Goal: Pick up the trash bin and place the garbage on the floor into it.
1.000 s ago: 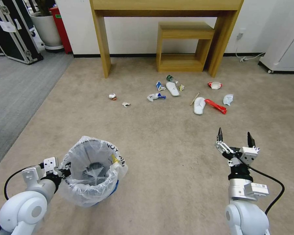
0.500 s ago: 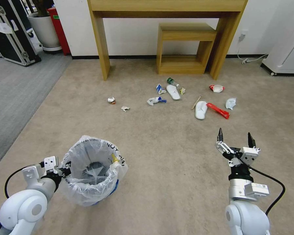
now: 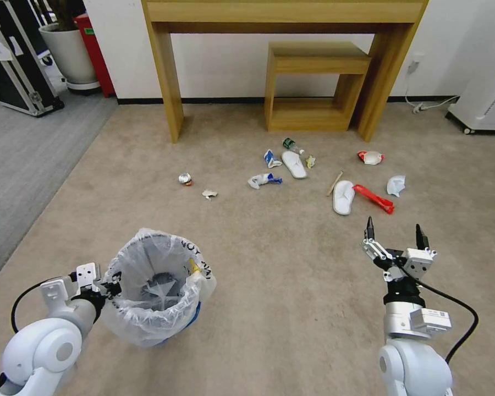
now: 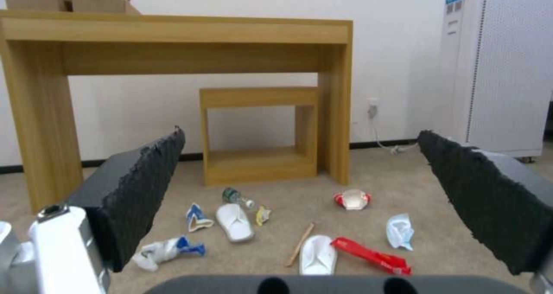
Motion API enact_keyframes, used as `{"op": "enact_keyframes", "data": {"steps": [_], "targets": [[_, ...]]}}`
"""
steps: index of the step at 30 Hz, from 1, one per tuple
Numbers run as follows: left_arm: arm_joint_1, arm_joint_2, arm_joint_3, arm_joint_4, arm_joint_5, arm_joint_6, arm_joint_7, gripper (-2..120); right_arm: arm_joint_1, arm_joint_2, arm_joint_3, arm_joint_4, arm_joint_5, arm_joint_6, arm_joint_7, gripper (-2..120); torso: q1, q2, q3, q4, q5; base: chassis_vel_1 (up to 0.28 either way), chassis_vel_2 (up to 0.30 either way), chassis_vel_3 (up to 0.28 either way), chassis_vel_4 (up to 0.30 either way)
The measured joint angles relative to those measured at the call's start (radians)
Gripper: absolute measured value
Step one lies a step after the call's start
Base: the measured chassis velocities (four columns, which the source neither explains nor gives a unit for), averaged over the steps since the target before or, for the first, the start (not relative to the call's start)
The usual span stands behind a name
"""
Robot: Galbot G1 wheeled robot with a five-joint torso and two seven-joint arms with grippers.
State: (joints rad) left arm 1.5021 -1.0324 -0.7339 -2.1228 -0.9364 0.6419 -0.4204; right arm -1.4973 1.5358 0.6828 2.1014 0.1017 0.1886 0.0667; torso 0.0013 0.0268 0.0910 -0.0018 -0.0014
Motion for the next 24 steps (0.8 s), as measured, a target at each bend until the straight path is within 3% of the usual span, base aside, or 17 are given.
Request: {"op": "enact_keyframes", "data": {"steps": [24], "targets": [[-0.004, -0.002, 0.0, 0.007, 0.003, -0.003, 0.0, 1, 0.008, -0.004, -0.005, -0.01, 0.0, 0.002, 0.001, 100, 0.0, 0.0, 0.0, 0.0001, 0.0002, -0.129, 0.132, 0.139, -0.137]]}}
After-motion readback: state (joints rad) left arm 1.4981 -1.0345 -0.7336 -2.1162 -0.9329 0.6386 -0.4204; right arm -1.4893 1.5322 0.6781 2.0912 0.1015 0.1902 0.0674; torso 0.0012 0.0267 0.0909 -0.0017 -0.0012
